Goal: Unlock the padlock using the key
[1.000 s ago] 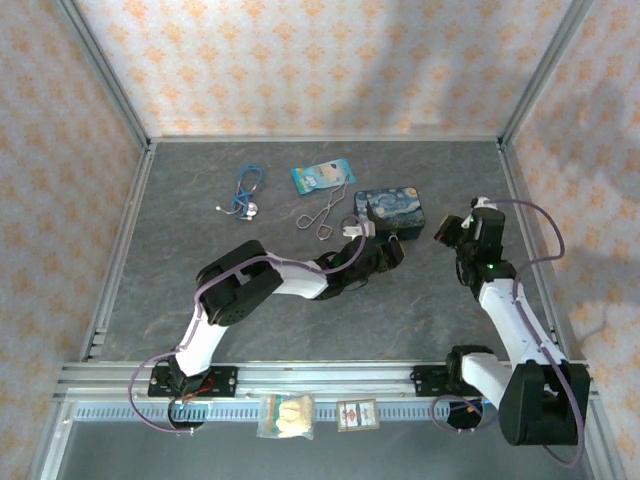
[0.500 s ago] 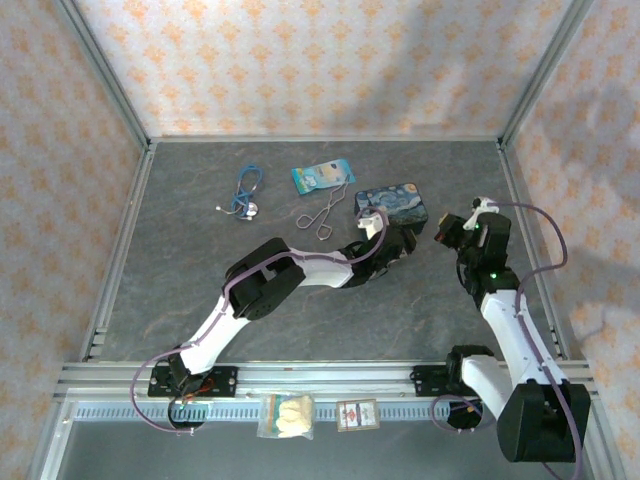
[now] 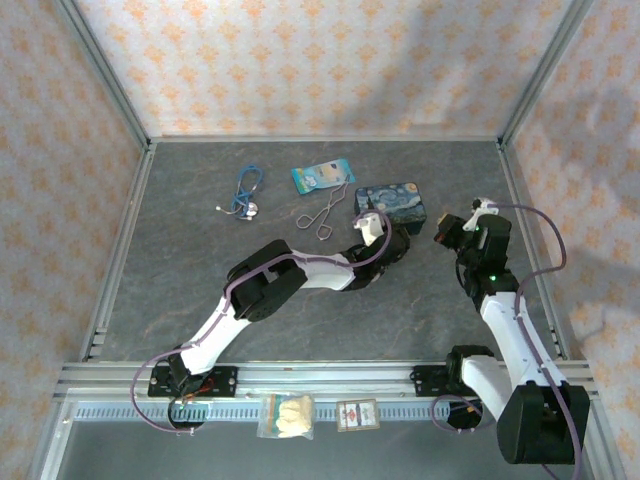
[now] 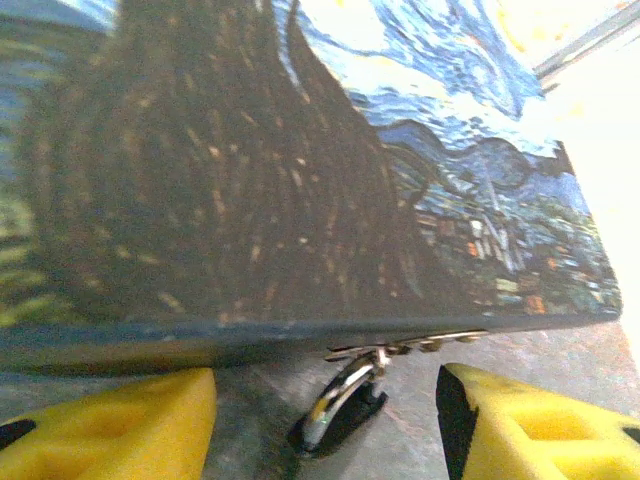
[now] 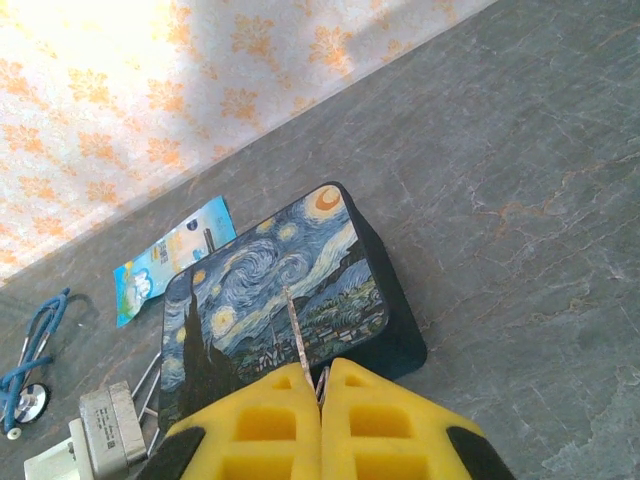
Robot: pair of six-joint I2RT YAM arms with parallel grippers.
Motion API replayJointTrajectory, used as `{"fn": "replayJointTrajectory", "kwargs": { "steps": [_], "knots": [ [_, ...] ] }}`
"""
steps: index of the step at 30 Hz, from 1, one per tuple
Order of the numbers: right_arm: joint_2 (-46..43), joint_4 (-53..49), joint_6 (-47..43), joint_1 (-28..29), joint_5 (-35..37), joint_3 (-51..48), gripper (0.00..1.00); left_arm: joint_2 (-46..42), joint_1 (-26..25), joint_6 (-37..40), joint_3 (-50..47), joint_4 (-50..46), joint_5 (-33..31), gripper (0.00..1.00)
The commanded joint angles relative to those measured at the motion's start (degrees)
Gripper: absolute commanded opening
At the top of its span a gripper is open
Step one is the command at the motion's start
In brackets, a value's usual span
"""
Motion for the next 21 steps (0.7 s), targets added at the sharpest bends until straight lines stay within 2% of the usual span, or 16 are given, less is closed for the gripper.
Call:
{"fn": "replayJointTrajectory", "kwargs": {
  "steps": [1,11,14,21],
  "knots": [
    [-1.0,2.4,0.9,-0.3,-0.7,-0.9,0.00,4.1,1.2,3.5,3.9,-6.9,-2.9,0.63],
    [-0.7,3.1,1.1,-0.3,-0.9,-1.5,0.00,8.1,1.6,2.5,7.8,-8.0,1.5,0.55],
    [-0.6,3.1,0.9,-0.3,-0.9,-1.2,0.00,8.7,2.2,2.1,8.5,-8.6,2.6,0.41],
    [0.4,3.8,1.2,-0.3,-1.8,-2.2,0.00,3.6,4.0,3.6,-0.8,2.5,8.6,0.19]
  ]
}}
